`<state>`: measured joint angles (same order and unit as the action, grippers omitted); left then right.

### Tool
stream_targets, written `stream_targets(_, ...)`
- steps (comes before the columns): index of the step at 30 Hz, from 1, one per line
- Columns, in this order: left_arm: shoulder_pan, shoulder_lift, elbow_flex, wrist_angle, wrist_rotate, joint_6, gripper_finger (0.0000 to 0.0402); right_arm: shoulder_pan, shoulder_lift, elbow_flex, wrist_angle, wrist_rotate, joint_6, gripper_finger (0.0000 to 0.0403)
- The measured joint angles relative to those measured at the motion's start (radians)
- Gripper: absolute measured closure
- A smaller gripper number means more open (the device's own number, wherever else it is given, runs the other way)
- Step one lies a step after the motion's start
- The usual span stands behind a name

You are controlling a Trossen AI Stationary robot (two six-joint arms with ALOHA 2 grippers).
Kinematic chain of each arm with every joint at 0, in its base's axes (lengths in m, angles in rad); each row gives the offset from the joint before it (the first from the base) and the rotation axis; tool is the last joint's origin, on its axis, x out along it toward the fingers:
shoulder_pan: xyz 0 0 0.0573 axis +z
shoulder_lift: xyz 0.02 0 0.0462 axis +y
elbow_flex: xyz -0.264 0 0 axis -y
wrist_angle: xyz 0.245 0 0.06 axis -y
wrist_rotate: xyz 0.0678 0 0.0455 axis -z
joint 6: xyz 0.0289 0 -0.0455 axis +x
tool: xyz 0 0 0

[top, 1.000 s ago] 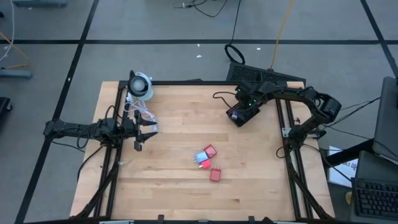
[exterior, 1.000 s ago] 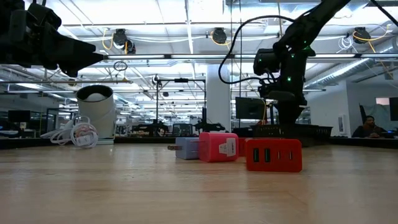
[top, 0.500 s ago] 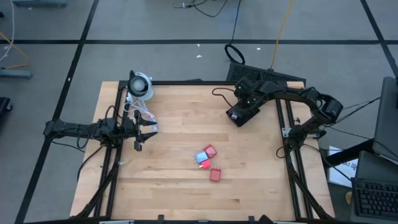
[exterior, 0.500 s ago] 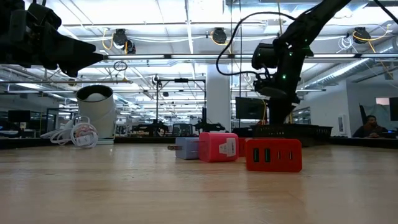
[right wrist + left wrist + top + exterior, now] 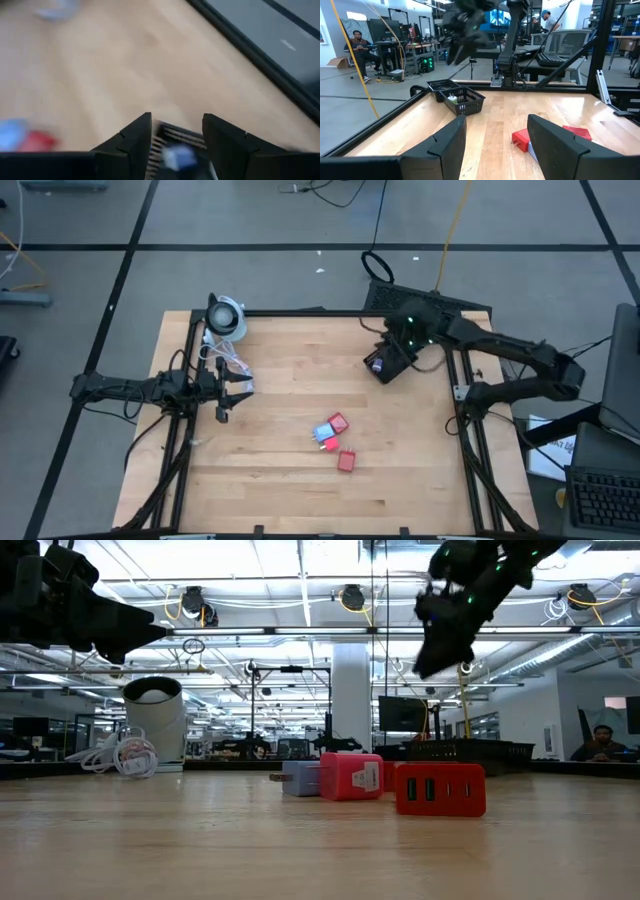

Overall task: Pick & Place Office items
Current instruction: Put the big light blue charger adapter into the bottom black bin

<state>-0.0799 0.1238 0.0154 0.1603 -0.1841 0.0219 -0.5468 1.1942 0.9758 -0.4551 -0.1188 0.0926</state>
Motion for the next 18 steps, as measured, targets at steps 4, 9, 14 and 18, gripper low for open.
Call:
stream_targets(4, 0.000, 0.000, 0.000, 0.000, 0.000, 0.000, 0.0188, 0.106, -0.095, -0.112, 0.219, -0.156, 0.000, 0.0239)
stream_targets(9, 0.000, 0.000, 0.000, 0.000, 0.000, 0.000, 0.0188, 0.241, -0.190, -0.291, 0.551, -0.350, 0.057, 0.0240)
stream_targets(14, 0.000, 0.000, 0.000, 0.000, 0.000, 0.000, 0.0188, 0.361, -0.239, -0.484, 0.958, -0.410, 0.089, 0.0242)
stream_targets(18, 0.000, 0.000, 0.000, 0.000, 0.000, 0.000, 0.0188, 0.413, -0.257, -0.612, 1.173, -0.410, 0.095, 0.0243)
